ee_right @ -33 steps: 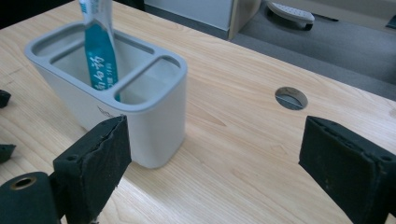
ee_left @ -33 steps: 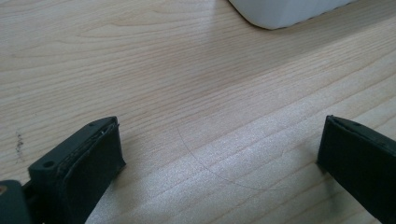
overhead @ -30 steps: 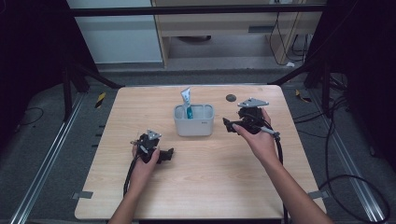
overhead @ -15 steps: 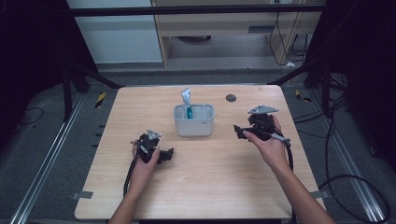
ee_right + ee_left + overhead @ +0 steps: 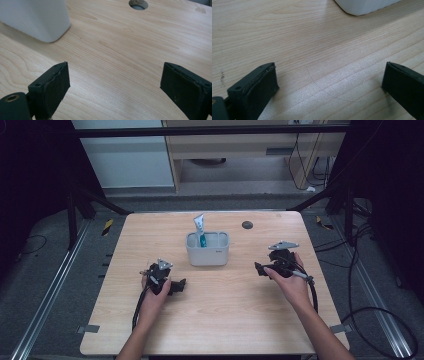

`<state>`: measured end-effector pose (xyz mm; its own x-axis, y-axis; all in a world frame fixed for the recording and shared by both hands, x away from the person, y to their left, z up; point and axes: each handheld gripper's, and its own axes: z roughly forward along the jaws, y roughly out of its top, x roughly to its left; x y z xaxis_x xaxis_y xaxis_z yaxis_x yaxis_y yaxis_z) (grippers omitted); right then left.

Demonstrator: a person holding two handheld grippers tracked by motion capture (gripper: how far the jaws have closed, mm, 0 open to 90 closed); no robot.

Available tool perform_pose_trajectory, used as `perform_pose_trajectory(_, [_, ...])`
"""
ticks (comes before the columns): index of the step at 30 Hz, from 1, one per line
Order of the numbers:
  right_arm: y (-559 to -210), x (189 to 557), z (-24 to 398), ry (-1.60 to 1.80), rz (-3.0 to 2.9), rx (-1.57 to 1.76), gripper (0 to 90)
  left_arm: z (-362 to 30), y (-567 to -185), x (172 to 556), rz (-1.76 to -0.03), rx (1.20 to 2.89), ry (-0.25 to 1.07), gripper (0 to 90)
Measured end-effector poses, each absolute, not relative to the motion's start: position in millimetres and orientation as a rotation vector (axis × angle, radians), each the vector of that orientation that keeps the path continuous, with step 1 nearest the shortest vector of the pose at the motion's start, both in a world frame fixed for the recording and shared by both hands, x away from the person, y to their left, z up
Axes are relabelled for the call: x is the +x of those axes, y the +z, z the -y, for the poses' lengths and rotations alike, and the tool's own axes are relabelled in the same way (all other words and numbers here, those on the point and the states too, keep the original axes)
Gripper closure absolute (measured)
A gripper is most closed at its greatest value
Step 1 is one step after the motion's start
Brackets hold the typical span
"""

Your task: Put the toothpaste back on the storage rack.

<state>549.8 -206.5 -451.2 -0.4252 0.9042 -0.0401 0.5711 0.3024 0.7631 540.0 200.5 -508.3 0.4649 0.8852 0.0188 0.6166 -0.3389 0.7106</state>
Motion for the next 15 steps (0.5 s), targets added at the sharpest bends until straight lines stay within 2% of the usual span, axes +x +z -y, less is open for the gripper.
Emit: perform_pose_trajectory(15, [-483.4,547.2,212.0,0.910,-2.158,1.353,9.5,-200.4,-508.4,540.0,-1.243,2.074,0.542,0.0])
